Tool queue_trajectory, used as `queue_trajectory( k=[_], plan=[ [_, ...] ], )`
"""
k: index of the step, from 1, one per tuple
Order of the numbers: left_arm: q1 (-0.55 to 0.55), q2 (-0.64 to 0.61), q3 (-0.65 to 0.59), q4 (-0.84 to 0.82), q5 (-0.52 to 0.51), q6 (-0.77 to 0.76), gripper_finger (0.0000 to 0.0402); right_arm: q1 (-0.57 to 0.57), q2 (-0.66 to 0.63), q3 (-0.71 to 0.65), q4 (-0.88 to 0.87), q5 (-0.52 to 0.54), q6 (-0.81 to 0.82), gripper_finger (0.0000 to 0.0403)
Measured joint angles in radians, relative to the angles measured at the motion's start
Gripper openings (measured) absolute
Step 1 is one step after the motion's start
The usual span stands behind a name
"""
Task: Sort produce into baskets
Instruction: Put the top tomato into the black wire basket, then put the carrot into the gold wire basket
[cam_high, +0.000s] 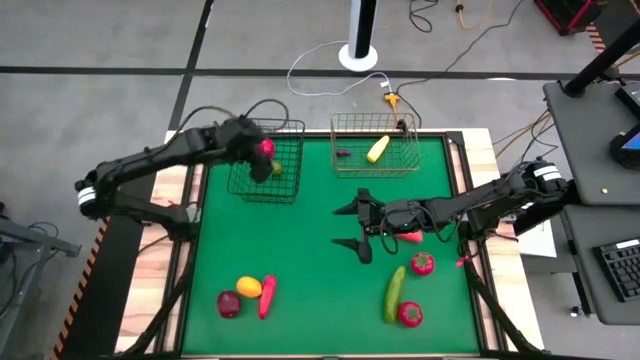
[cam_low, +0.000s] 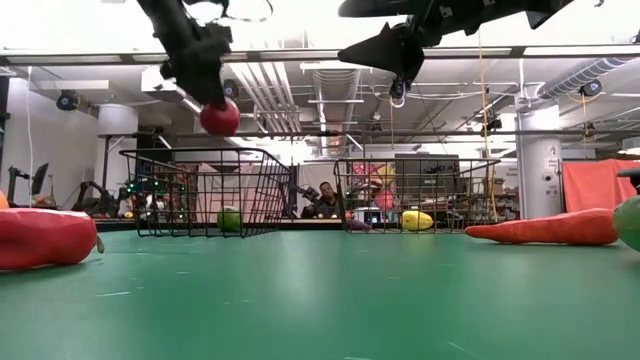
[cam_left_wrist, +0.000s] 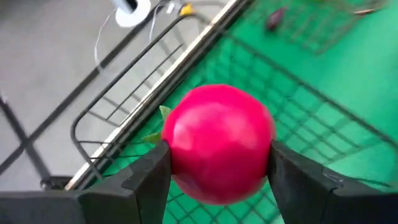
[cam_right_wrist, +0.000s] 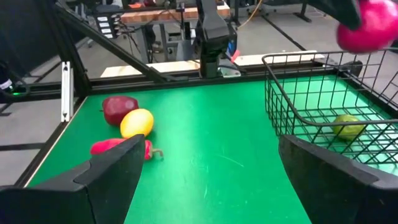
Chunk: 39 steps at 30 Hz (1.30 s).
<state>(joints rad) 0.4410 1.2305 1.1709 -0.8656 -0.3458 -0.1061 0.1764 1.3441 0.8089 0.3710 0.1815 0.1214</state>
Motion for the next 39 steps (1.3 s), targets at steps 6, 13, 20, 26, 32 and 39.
queue_trajectory(
  k=[6, 13, 20, 26, 32, 39],
  plan=[
    [0.101, 0.129, 0.013, -0.007, 0.030, 0.040, 0.0218, 0.000, 0.000, 0.000, -0.001, 0.000, 0.001, 0.0360],
    [0.148, 0.268, 0.016, -0.014, 0.050, 0.079, 0.0219, 0.000, 0.000, 0.000, -0.024, 0.000, 0.001, 0.0360],
    [0.159, 0.364, 0.082, -0.017, 0.049, 0.115, 0.0219, 0.000, 0.000, 0.000, -0.029, 0.001, -0.001, 0.0360],
    [0.164, 0.414, 0.123, -0.029, -0.037, 0.110, 0.0228, 0.000, 0.000, 0.000, -0.034, 0.001, 0.011, 0.0360],
    [0.164, 0.419, 0.123, -0.026, -0.064, 0.104, 0.0256, 0.000, 0.000, 0.000, -0.044, 0.000, 0.013, 0.0360],
    [0.163, 0.419, 0.122, -0.020, -0.066, 0.100, 0.0287, 0.000, 0.000, 0.000, -0.053, 0.000, 0.038, 0.0360]
  ],
)
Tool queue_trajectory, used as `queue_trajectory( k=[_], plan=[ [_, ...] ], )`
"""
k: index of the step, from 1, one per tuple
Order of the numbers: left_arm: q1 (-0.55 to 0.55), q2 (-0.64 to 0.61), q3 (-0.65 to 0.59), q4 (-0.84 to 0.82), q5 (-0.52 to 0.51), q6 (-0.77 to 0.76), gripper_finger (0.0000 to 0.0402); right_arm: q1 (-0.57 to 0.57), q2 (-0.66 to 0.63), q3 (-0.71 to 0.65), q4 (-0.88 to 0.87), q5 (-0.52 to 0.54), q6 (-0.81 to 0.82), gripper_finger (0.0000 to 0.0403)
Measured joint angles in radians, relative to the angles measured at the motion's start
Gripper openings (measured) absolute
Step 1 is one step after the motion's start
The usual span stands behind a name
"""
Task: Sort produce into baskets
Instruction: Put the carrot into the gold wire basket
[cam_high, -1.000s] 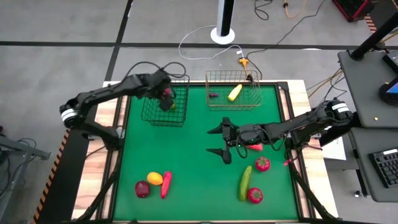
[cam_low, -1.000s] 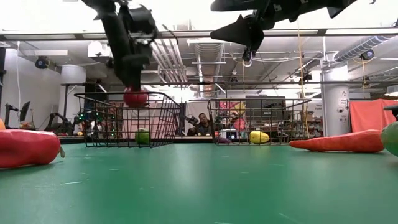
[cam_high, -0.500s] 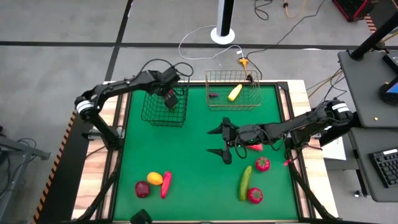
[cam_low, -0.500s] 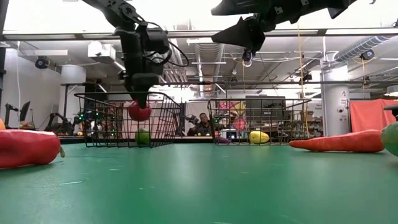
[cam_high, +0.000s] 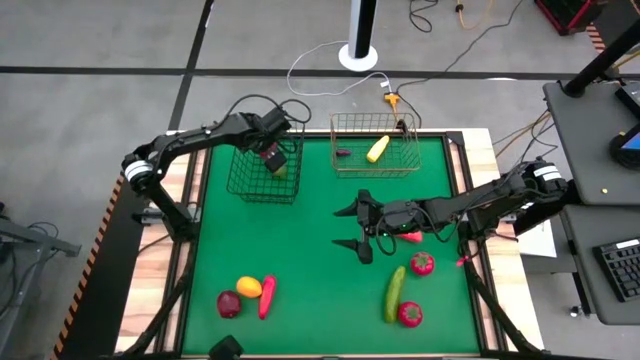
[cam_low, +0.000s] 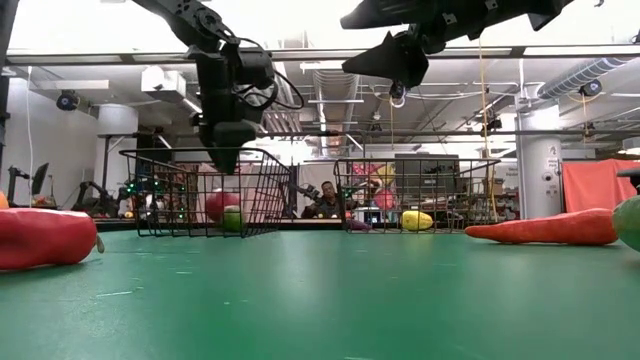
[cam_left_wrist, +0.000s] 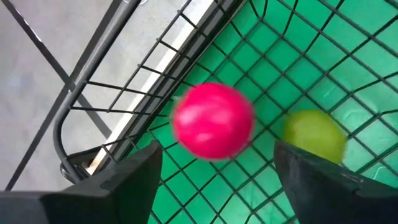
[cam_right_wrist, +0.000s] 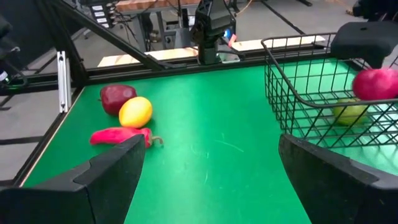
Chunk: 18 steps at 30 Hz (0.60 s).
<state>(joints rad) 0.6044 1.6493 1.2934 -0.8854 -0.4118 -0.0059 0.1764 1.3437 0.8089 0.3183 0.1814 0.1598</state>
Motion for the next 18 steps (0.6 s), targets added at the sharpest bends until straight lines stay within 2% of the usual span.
queue_trajectory(
  k=[12, 18],
  plan=[
    [-0.012, -0.015, -0.002, -0.016, 0.000, -0.042, 0.0301, 0.000, 0.000, 0.000, -0.009, 0.001, 0.050, 0.0360],
    [-0.104, -0.101, -0.018, -0.025, 0.002, -0.096, 0.0294, 0.000, -0.003, 0.030, -0.108, 0.006, 0.107, 0.0360]
  ],
)
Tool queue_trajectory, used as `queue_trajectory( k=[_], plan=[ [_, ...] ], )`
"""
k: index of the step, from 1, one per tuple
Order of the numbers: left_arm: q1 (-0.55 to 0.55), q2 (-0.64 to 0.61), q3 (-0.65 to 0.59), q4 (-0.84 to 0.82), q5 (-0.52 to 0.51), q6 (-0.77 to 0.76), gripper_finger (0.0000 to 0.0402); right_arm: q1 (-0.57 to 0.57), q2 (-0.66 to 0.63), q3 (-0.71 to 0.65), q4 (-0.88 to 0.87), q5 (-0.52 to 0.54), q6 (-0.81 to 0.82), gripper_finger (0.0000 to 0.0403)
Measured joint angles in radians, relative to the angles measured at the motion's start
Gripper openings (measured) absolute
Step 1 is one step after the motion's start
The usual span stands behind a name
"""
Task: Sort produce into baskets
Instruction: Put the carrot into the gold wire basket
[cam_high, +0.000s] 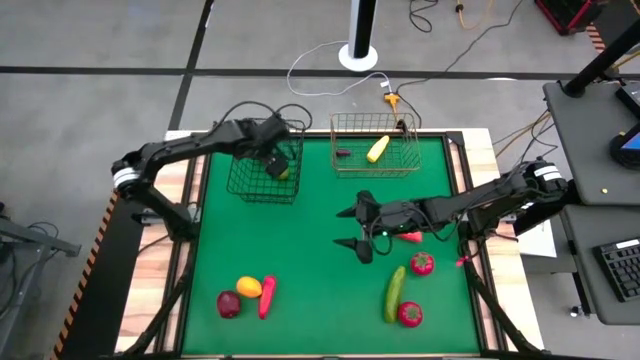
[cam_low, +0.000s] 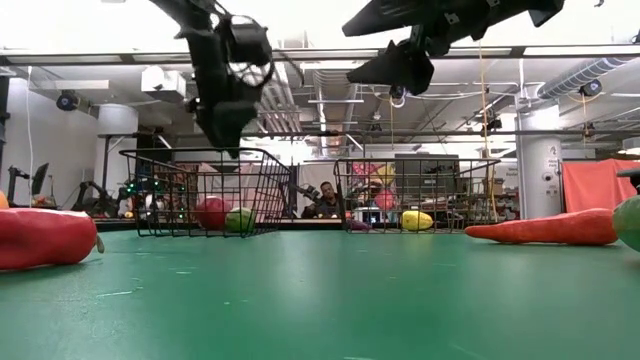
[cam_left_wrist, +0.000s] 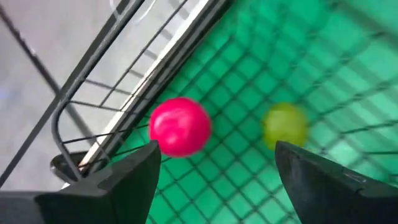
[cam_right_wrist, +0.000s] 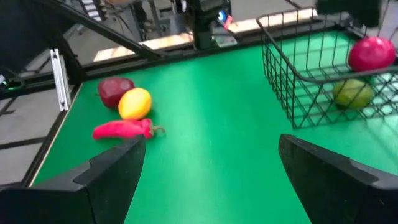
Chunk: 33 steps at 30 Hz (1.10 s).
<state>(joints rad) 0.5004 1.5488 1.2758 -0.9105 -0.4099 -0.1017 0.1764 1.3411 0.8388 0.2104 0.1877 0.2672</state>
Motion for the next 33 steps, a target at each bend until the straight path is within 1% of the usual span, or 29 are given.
queue_trajectory(
  k=[2, 4, 10, 14, 17, 21, 25, 29, 33],
  plan=[
    [-0.051, -0.042, -0.015, 0.007, 0.000, -0.020, 0.0292, 0.000, 0.000, 0.023, -0.068, 0.029, 0.019, 0.0360],
    [-0.110, -0.090, -0.036, 0.029, 0.000, -0.035, 0.0290, 0.000, 0.000, 0.057, -0.185, 0.058, 0.035, 0.0360],
    [-0.305, -0.249, -0.142, 0.121, 0.000, -0.096, 0.0290, 0.000, 0.002, 0.207, -0.673, 0.101, 0.181, 0.0360],
    [-0.445, -0.351, -0.217, 0.202, 0.000, -0.141, 0.0290, 0.000, 0.002, 0.293, -0.993, 0.100, 0.312, 0.0360],
    [-0.549, -0.421, -0.274, 0.287, -0.002, -0.182, 0.0290, 0.000, 0.002, 0.317, -1.161, 0.066, 0.373, 0.0360],
    [-0.682, -0.493, -0.342, 0.408, -0.050, -0.204, 0.0290, 0.000, 0.003, 0.285, -1.247, -0.003, 0.348, 0.0356],
    [-0.782, -0.538, -0.383, 0.501, -0.125, -0.215, 0.0290, 0.000, 0.003, 0.217, -1.249, -0.052, 0.315, 0.0344],
    [-0.847, -0.552, -0.394, 0.541, -0.177, -0.215, 0.0290, -0.007, 0.003, 0.166, -1.249, -0.061, 0.329, 0.0331],
    [-0.869, -0.549, -0.394, 0.562, -0.201, -0.215, 0.0290, -0.016, 0.003, 0.126, -1.245, -0.061, 0.339, 0.0325]
  ],
)
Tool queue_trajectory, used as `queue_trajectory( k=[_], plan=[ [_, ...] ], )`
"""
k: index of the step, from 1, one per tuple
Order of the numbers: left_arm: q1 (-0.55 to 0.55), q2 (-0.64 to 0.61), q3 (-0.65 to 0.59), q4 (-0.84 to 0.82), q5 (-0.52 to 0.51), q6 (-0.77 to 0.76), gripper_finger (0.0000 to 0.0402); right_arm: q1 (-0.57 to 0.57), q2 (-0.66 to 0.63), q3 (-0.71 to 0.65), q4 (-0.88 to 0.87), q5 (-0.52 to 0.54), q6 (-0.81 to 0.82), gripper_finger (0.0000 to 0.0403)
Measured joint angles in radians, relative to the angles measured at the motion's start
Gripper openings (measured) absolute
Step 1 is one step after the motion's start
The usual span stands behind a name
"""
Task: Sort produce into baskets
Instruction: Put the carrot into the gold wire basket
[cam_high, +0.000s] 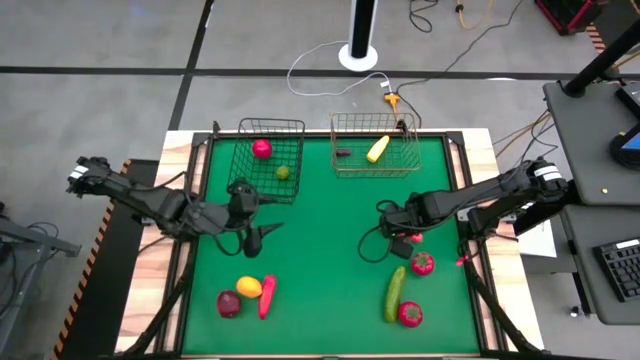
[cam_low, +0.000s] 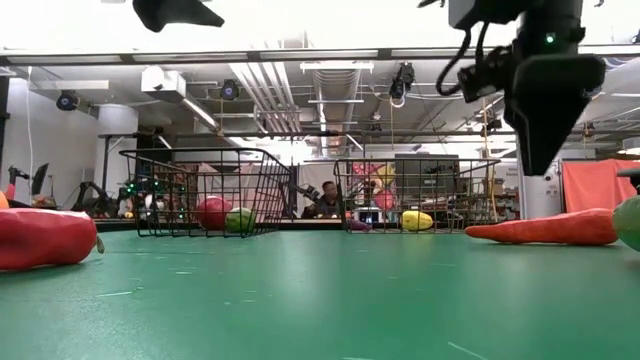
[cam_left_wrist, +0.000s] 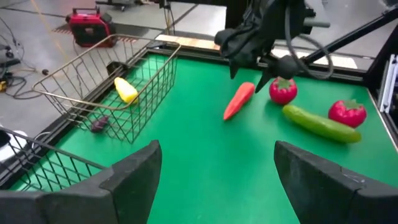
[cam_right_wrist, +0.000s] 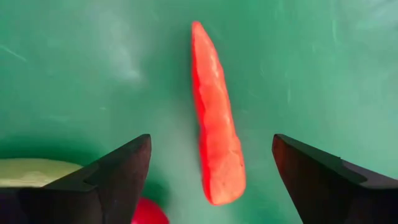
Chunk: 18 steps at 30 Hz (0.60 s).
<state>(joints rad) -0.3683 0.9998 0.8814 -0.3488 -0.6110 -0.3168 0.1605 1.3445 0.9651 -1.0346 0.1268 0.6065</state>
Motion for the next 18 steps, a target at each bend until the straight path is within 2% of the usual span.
queue_trajectory(
  k=[12, 18],
  plan=[
    [0.000, 0.038, 0.000, -0.002, -0.008, 0.000, 0.0290, -0.007, 0.003, -0.083, 0.122, 0.004, -0.001, 0.0325],
    [0.000, 0.041, 0.000, -0.002, -0.009, 0.000, 0.0290, -0.021, 0.069, -0.108, 0.150, 0.005, -0.029, 0.0325]
  ],
)
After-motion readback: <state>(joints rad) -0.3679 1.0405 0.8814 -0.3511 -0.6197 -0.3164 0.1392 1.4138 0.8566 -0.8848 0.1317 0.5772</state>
